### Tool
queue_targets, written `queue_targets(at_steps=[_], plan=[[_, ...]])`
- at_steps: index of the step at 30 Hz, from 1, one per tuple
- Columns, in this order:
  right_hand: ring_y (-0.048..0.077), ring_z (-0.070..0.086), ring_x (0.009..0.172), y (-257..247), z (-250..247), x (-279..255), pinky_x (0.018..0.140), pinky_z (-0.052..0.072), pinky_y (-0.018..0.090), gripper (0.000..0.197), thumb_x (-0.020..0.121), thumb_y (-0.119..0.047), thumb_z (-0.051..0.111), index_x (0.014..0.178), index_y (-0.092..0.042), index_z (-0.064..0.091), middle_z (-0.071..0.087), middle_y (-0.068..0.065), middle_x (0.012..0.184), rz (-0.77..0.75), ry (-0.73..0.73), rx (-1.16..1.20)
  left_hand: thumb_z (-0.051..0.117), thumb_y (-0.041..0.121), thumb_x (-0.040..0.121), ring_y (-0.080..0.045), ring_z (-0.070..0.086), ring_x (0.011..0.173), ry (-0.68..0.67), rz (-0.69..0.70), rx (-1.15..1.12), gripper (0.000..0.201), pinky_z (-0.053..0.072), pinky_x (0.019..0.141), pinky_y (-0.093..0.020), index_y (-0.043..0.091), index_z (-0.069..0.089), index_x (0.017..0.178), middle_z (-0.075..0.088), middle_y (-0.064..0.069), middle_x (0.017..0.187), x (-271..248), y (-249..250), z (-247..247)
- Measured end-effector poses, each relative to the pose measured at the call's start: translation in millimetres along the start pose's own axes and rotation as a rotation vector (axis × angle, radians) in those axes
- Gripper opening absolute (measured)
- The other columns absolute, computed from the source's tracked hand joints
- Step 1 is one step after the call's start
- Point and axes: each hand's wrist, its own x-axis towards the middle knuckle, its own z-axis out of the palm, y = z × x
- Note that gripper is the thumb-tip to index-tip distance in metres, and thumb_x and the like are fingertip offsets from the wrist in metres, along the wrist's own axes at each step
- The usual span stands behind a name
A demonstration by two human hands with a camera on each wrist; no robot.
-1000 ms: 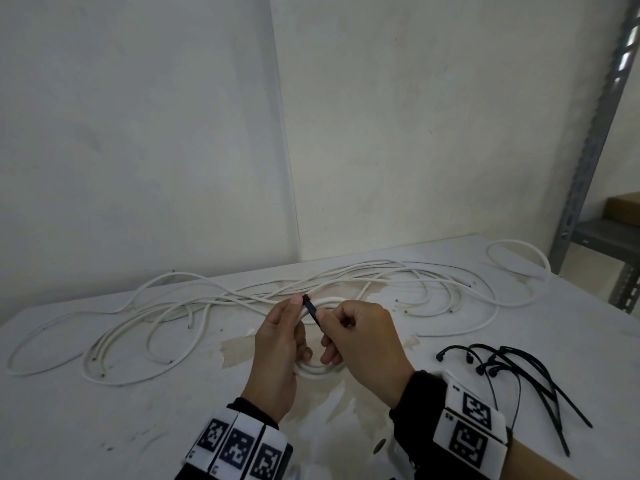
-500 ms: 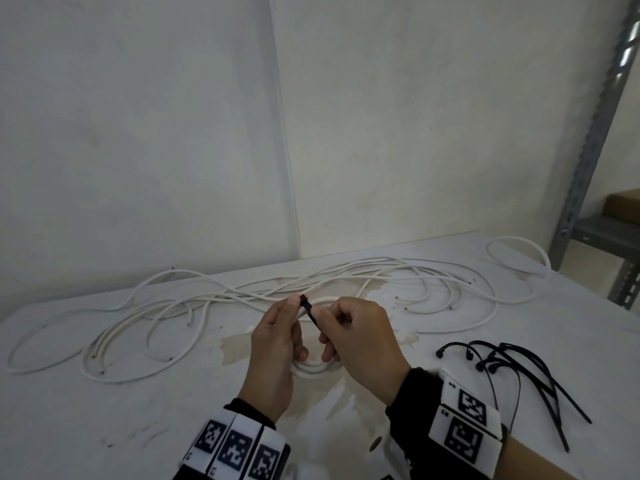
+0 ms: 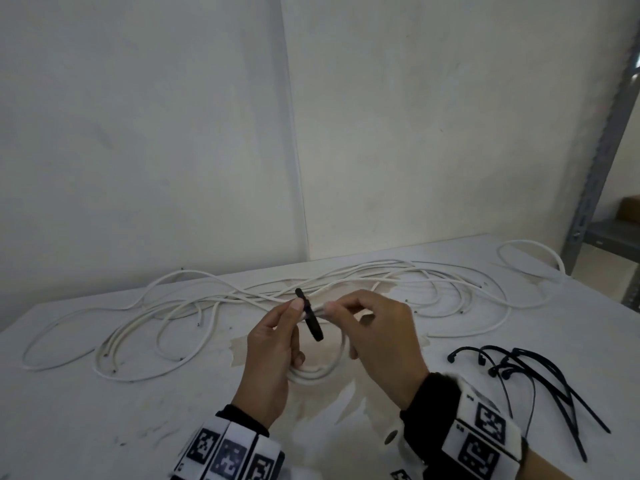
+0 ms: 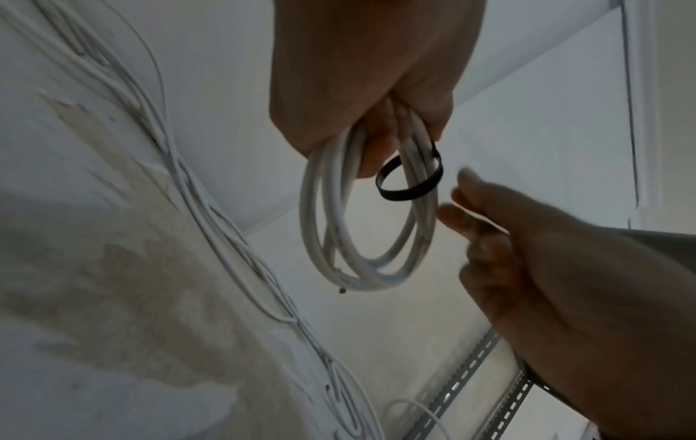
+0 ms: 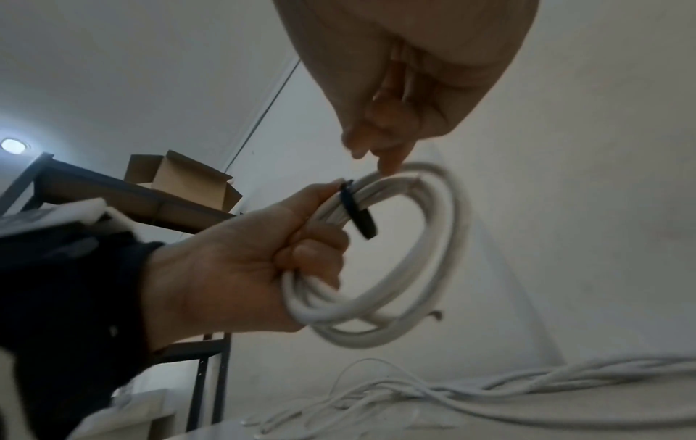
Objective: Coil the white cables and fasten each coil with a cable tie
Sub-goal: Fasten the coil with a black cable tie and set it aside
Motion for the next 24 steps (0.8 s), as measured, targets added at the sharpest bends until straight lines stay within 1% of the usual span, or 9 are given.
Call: queue_targets(at_steps=[2,4,6,9,12,15,17,21,24], plan=[[-0.003,0.054,0.061,0.8,-6.3,8.6,0.056,0.037,0.01,0.019,0.084,-0.025,0.065,0.07,-0.037,0.06,0.063,-0.012,0.077,-0.057,0.01,-0.096,0.054,0.024,0.089,-0.005,0.025,0.038,-0.024,-0.01,-0.004,0.018,0.029,0.038,-0.017,0.014,0.066,0.079,0.026,0.01,0.042,0.0,2.7,-3.3],[-0.004,0.052,0.069,2.0,-6.3,16.8,0.064,0.037,0.01,0.015,0.088,-0.026,0.06,0.076,-0.035,0.062,0.058,-0.013,0.08,-0.035,-0.115,-0.116,0.055,0.023,0.089,-0.006,0.026,0.039,-0.074,-0.017,0.027,0.02,0.03,0.039,-0.018,0.017,0.068,0.075,0.026,0.009,0.043,-2.2,3.3,-2.3],[-0.001,0.049,0.069,1.9,-2.5,20.2,0.065,0.038,0.011,0.015,0.089,-0.022,0.059,0.077,-0.029,0.065,0.054,-0.012,0.077,-0.017,-0.223,-0.072,0.055,0.023,0.089,-0.006,0.026,0.039,-0.132,-0.016,0.058,0.027,0.03,0.041,-0.018,0.023,0.068,0.065,0.027,0.008,0.043,-5.5,3.3,0.4],[0.001,0.047,0.065,-1.2,-1.8,20.7,0.063,0.037,0.01,0.021,0.088,-0.017,0.06,0.071,-0.028,0.064,0.054,-0.01,0.075,-0.06,-0.277,-0.041,0.052,0.024,0.091,-0.006,0.025,0.04,-0.174,-0.025,0.073,0.04,0.029,0.042,-0.019,0.026,0.066,0.053,0.026,0.007,0.044,-9.8,4.4,2.9],[0.002,0.049,0.067,-1.3,-5.7,21.8,0.063,0.037,0.008,0.02,0.087,-0.013,0.061,0.07,-0.02,0.066,0.056,-0.008,0.073,-0.069,-0.298,-0.045,0.056,0.028,0.086,-0.007,0.025,0.041,-0.161,-0.026,0.091,0.03,0.029,0.042,-0.02,0.025,0.067,0.058,0.026,0.007,0.044,-12.0,4.1,3.1],[0.004,0.052,0.07,-1.0,-8.2,22.0,0.063,0.038,0.009,0.019,0.087,-0.012,0.061,0.07,-0.02,0.065,0.058,-0.006,0.071,-0.051,-0.295,-0.058,0.061,0.027,0.083,-0.007,0.025,0.04,-0.15,-0.03,0.111,0.015,0.029,0.044,-0.021,0.018,0.07,0.075,0.027,0.006,0.042,-13.8,3.9,5.6],[0.003,0.052,0.068,-1.5,-9.1,21.7,0.062,0.038,0.009,0.023,0.087,-0.011,0.061,0.067,-0.022,0.063,0.059,-0.007,0.069,-0.058,-0.262,-0.077,0.061,0.024,0.084,-0.008,0.025,0.041,-0.154,-0.033,0.125,0.015,0.029,0.044,-0.022,0.018,0.07,0.075,0.027,0.006,0.042,-13.8,5.2,8.6],[0.0,0.052,0.055,-11.7,-14.7,29.3,0.057,0.039,0.008,0.021,0.089,-0.01,0.057,0.069,-0.014,0.062,0.058,-0.004,0.061,-0.038,-0.151,-0.059,0.062,0.023,0.083,-0.008,0.026,0.04,-0.164,-0.01,0.162,0.015,0.029,0.043,-0.02,0.022,0.071,0.071,0.028,0.004,0.043,-12.4,9.9,14.7],[-0.001,0.054,0.046,-17.9,-24.5,41.0,0.057,0.042,0.012,0.026,0.09,-0.01,0.054,0.066,-0.016,0.058,0.059,-0.001,0.056,-0.012,-0.026,-0.004,0.061,0.02,0.085,-0.006,0.028,0.038,-0.194,-0.005,0.188,0.014,0.03,0.041,-0.018,0.02,0.069,0.073,0.035,0.009,0.039,-16.3,9.1,18.8]])
